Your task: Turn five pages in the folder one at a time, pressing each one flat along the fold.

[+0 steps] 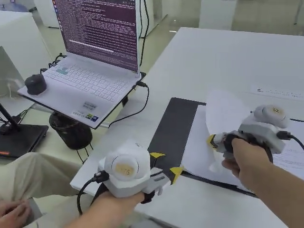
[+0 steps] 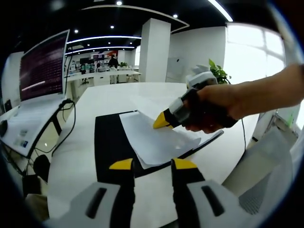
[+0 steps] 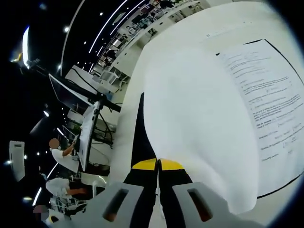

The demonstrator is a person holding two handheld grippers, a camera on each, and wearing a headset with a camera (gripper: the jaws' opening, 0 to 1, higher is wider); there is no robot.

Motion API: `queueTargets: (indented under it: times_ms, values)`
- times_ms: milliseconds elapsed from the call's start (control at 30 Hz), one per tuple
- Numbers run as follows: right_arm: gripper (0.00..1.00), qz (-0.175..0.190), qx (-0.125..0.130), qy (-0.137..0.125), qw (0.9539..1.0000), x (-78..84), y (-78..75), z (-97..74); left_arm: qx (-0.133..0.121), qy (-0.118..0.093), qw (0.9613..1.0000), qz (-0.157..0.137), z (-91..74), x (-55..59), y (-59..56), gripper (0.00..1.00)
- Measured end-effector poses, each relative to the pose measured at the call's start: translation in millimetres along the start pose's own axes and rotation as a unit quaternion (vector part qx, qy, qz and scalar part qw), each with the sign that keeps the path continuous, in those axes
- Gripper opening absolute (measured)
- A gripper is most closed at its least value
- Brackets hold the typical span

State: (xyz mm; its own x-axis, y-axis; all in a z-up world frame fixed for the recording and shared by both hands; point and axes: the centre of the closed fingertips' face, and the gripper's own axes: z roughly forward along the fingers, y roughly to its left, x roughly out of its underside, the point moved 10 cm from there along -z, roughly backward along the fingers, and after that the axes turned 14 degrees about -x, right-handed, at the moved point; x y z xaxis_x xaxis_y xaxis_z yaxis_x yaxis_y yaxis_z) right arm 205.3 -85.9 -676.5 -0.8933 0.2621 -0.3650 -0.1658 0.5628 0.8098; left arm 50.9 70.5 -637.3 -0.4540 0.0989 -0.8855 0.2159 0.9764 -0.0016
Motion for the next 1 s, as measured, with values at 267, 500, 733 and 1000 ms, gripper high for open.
queueTargets:
  times_ms: [267,500,733,1000]
  values:
    - [0.0,0.029,0.014,0.008,0.9995,6.5,-3.8,28.7,0.006,0.01,0.9999,-0.004,1.5,8.2,0.3,0.28]
    - [0.0,0.052,0.024,0.011,0.9983,11.6,-17.1,41.5,0.012,0.02,0.9997,-0.005,8.2,11.9,-2.2,0.28]
    - [0.1,0.059,-0.032,0.025,0.9975,21.3,-13.2,44.4,0.012,0.026,0.9996,-0.006,15.5,15.4,-1.1,0.28]
    - [0.12,0.074,-0.085,0.019,0.9934,24.7,-10.9,33.7,0.027,0.036,0.9989,0.011,35.1,12.4,-11.1,0.27]
